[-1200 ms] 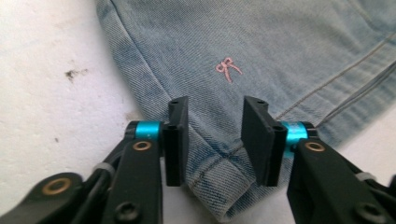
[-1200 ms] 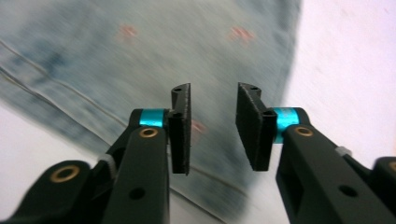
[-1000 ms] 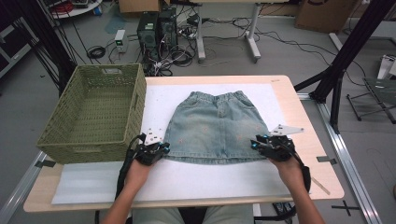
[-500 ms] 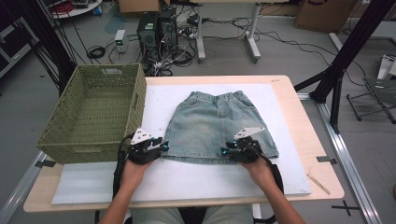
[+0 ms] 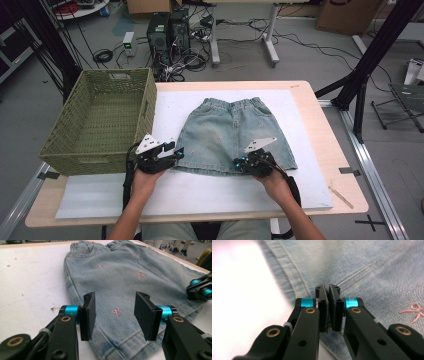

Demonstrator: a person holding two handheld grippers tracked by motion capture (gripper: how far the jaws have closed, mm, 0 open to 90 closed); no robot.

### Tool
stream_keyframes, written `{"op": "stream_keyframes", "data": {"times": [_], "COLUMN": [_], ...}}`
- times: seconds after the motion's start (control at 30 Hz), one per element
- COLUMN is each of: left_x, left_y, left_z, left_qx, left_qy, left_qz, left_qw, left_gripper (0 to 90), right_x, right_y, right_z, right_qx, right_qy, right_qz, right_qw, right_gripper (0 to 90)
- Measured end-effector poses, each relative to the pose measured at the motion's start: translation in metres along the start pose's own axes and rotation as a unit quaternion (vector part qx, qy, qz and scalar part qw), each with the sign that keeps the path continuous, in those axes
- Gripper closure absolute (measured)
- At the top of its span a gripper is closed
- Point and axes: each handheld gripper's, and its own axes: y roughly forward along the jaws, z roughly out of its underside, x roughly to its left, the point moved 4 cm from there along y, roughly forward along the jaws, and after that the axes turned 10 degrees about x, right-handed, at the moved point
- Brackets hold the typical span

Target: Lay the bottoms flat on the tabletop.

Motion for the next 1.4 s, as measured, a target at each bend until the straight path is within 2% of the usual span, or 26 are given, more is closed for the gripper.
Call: {"op": "stream_keyframes", "data": {"times": [0.07, 0.17, 0.23, 0.3, 0.37, 0.4, 0.43, 0.5, 0.53, 0.63, 0.7, 0.73, 0.8, 0.9, 0.97, 1.0, 1.03, 1.07, 1.1, 1.13, 1.17, 1.27, 1.33, 1.4], "left_x": [0.001, 0.001, 0.002, 0.002, 0.002, 0.002, 0.002, 0.0, 0.0, -0.005, -0.009, -0.012, -0.015, -0.016, -0.017, -0.018, -0.019, -0.02, -0.021, -0.022, -0.022, -0.021, -0.021, -0.021], "left_y": [0.002, 0.005, 0.008, 0.01, 0.012, 0.013, 0.014, 0.015, 0.014, 0.015, 0.015, 0.014, 0.014, 0.013, 0.013, 0.013, 0.013, 0.013, 0.011, 0.009, 0.004, -0.006, -0.01, -0.01], "left_z": [0.001, 0.003, 0.005, 0.006, 0.008, 0.009, 0.011, 0.015, 0.015, 0.017, 0.019, 0.019, 0.021, 0.022, 0.022, 0.023, 0.023, 0.023, 0.022, 0.021, 0.02, 0.016, 0.018, 0.024], "left_qx": [0.008, 0.024, 0.041, 0.05, 0.068, 0.075, 0.085, 0.101, 0.104, 0.121, 0.129, 0.129, 0.131, 0.132, 0.131, 0.133, 0.133, 0.133, 0.136, 0.129, 0.118, 0.099, 0.095, 0.105], "left_qy": [-0.001, -0.005, -0.004, -0.004, -0.003, -0.001, 0.003, 0.011, 0.014, 0.034, 0.059, 0.072, 0.084, 0.084, 0.09, 0.103, 0.118, 0.125, 0.137, 0.141, 0.136, 0.121, 0.112, 0.106], "left_qz": [-0.003, -0.01, -0.02, -0.026, -0.032, -0.032, -0.035, -0.042, -0.046, -0.055, -0.058, -0.06, -0.061, -0.058, -0.064, -0.07, -0.074, -0.078, -0.084, -0.084, -0.076, -0.053, -0.043, -0.037], "left_qw": [1.0, 0.9996, 0.999, 0.9984, 0.9972, 0.9967, 0.9958, 0.9939, 0.9934, 0.9905, 0.9881, 0.9873, 0.986, 0.986, 0.9852, 0.9834, 0.9813, 0.98, 0.9777, 0.978, 0.9808, 0.9863, 0.9882, 0.9881], "left_gripper": [49.0, 48.4, 48.0, 47.8, 47.8, 47.9, 48.2, 50.2, 52.2, 57.7, 67.3, 72.0, 73.3, 70.5, 70.6, 73.8, 77.7, 80.3, 81.9, 83.2, 83.9, 83.8, 83.8, 83.8], "right_x": [0.004, 0.008, 0.005, 0.001, -0.007, -0.016, -0.022, -0.042, -0.055, -0.078, -0.091, -0.093, -0.092, -0.087, -0.086, -0.087, -0.086, -0.084, -0.084, -0.084, -0.083, -0.083, -0.082, -0.08], "right_y": [-0.001, 0.004, 0.006, 0.002, -0.011, -0.022, -0.029, -0.045, -0.054, -0.067, -0.071, -0.071, -0.069, -0.066, -0.063, -0.063, -0.063, -0.064, -0.064, -0.065, -0.068, -0.078, -0.081, -0.08], "right_z": [0.001, 0.005, 0.006, 0.007, 0.009, 0.012, 0.015, 0.029, 0.04, 0.065, 0.083, 0.091, 0.102, 0.107, 0.108, 0.108, 0.107, 0.105, 0.105, 0.105, 0.106, 0.11, 0.112, 0.114], "right_qx": [0.004, 0.027, 0.024, 0.007, -0.026, -0.045, -0.053, -0.06, -0.062, -0.052, -0.029, -0.015, -0.002, -0.001, 0.006, 0.009, 0.017, 0.024, 0.026, 0.022, 0.012, -0.023, -0.025, -0.02], "right_qy": [-0.007, -0.029, -0.024, -0.017, 0.004, 0.017, 0.026, 0.055, 0.074, 0.12, 0.143, 0.148, 0.142, 0.138, 0.133, 0.132, 0.121, 0.111, 0.108, 0.106, 0.113, 0.128, 0.129, 0.124], "right_qz": [-0.015, -0.004, -0.004, 0.003, 0.003, 0.016, 0.029, 0.073, 0.096, 0.132, 0.149, 0.154, 0.156, 0.147, 0.148, 0.144, 0.151, 0.156, 0.16, 0.16, 0.154, 0.14, 0.138, 0.137], "right_qw": [0.9999, 0.9992, 0.9994, 0.9998, 0.9996, 0.9987, 0.9978, 0.994, 0.9907, 0.9826, 0.978, 0.9768, 0.9776, 0.9796, 0.9799, 0.9808, 0.9809, 0.9812, 0.9809, 0.9812, 0.9815, 0.9816, 0.9817, 0.9825], "right_gripper": [87.5, 87.4, 84.5, 69.8, 67.1, 65.7, 65.5, 65.6, 65.6, 66.0, 65.9, 65.8, 65.6, 65.3, 72.9, 79.9, 81.8, 82.6, 83.0, 83.1, 83.1, 83.0, 83.1, 83.0]}}
